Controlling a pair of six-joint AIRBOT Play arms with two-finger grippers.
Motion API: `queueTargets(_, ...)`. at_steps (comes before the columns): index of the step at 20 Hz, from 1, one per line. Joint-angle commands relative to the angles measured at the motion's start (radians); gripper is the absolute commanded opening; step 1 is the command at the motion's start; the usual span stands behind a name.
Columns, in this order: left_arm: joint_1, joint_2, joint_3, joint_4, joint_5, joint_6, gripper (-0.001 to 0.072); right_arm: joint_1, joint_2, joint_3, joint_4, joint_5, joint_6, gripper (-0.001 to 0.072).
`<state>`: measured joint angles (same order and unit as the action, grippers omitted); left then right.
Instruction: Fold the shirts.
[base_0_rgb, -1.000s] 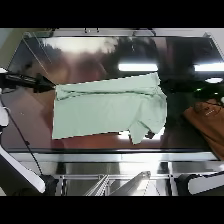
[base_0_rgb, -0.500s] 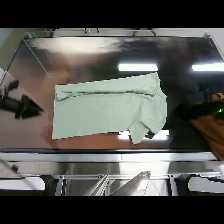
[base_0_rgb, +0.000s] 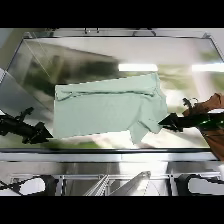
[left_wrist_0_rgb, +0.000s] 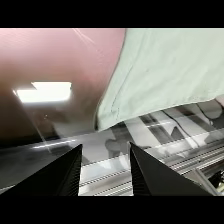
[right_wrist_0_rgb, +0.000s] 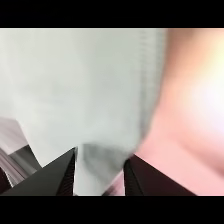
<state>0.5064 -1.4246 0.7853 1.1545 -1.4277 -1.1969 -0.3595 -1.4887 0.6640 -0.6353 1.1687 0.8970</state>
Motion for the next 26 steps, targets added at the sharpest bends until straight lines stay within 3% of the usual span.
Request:
queueTargets(1, -0.062, -0.042, -0.02, -0.044, 0.056, -0.001, 0.0324, 0.084, -0.01, -0.007, 0.115, -0.049, -0.037, 0.0036)
queueTargets(3, -0.099, -0.078, -0.02, -0.108, 0.091, 0.025, 0.0324, 0.086, -0.003, -0.006, 0.141, -0.043, -0.037, 0.0019)
queueTargets(8, -0.132, -0.141, -0.02, -0.076, 0.114, 0.046, 0.0319, 0.066, 0.014, -0.006, 0.13, 0.024, -0.037, 0.0019)
queueTargets(10, -0.117, -0.125, -0.003, -0.047, 0.127, 0.048, 0.0171, 0.048, 0.02, -0.006, 0.127, 0.048, -0.037, 0.0019)
queueTargets(11, -0.101, -0.108, 0.014, -0.045, 0.118, 0.048, 0.0166, 0.04, 0.025, -0.006, 0.123, 0.053, -0.037, 0.0019)
queueTargets(12, -0.079, -0.085, 0.034, -0.047, 0.087, 0.048, 0.0169, 0.035, 0.029, -0.006, 0.121, 0.064, -0.037, 0.0019)
queueTargets(14, -0.023, -0.042, 0.088, -0.047, -0.045, 0.071, 0.0294, 0.034, 0.032, -0.006, 0.121, 0.07, -0.037, 0.0019)
queueTargets(16, 0.042, 0.012, 0.119, -0.05, -0.136, 0.097, 0.0294, 0.036, 0.032, -0.006, 0.121, 0.066, -0.037, 0.0019)
queueTargets(21, 0.163, 0.107, 0.021, -0.065, 0.069, 0.117, 0.0294, 0.036, 0.032, -0.006, 0.124, 0.066, -0.056, 0.0019)
queueTargets(23, 0.158, 0.072, -0.032, -0.128, 0.112, 0.177, 0.0295, 0.036, 0.032, -0.006, 0.125, 0.063, -0.06, 0.0019)
queueTargets(26, 0.113, -0.021, -0.084, -0.178, 0.18, 0.187, 0.0294, 0.037, 0.032, -0.006, 0.137, 0.071, -0.06, 0.0019)
